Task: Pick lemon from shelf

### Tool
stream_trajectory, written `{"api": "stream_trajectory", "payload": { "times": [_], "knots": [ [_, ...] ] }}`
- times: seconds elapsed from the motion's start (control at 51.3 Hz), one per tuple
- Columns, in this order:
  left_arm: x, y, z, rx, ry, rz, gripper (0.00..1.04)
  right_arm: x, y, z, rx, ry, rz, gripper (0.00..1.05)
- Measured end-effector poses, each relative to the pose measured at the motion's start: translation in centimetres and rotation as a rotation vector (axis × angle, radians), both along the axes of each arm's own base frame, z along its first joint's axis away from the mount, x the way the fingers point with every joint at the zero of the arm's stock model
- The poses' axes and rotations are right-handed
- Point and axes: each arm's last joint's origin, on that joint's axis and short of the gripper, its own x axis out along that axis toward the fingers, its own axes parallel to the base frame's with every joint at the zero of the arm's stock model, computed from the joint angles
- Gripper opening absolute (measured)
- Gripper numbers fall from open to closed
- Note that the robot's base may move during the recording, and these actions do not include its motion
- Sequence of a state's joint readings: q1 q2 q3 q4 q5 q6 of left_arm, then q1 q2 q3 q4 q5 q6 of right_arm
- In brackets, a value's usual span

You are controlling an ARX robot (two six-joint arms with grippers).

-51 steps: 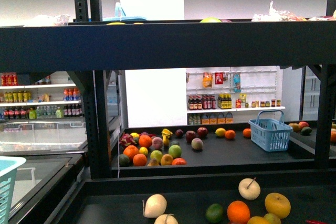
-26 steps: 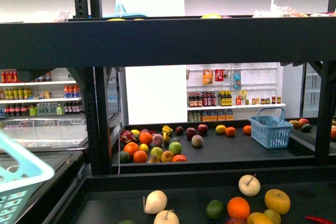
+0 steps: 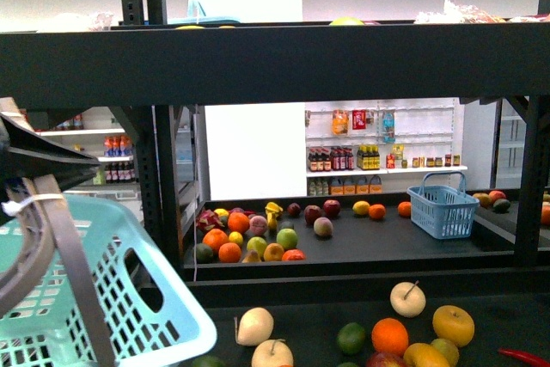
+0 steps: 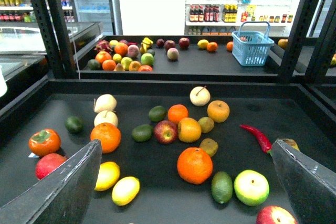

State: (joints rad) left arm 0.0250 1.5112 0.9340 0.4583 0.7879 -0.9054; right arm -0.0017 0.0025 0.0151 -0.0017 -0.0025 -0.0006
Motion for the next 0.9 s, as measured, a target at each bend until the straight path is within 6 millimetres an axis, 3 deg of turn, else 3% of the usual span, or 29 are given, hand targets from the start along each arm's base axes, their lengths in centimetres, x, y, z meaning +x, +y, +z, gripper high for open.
{"api": "stream_trajectory", "payload": {
  "times": [0.195, 0.331, 0.604, 0.896],
  "knots": [
    [1.0, -5.9, -1.0, 0.003, 0.002, -0.16, 0.08, 0.0, 0.0, 0.0, 0.0, 0.0, 0.0, 0.97],
    [1.6, -9.0, -1.2, -0.003, -0.014, -0.219, 0.08, 0.0, 0.0, 0.0, 0.0, 0.0, 0.0, 0.97],
    [2.3, -13.4, -2.2, -0.014, 0.007, -0.295, 0.08, 0.0, 0.0, 0.0, 0.0, 0.0, 0.0, 0.97],
    [2.7, -15.4, -2.3, -0.007, 0.004, -0.3, 0.08, 0.0, 0.0, 0.0, 0.0, 0.0, 0.0, 0.97]
  ]
}}
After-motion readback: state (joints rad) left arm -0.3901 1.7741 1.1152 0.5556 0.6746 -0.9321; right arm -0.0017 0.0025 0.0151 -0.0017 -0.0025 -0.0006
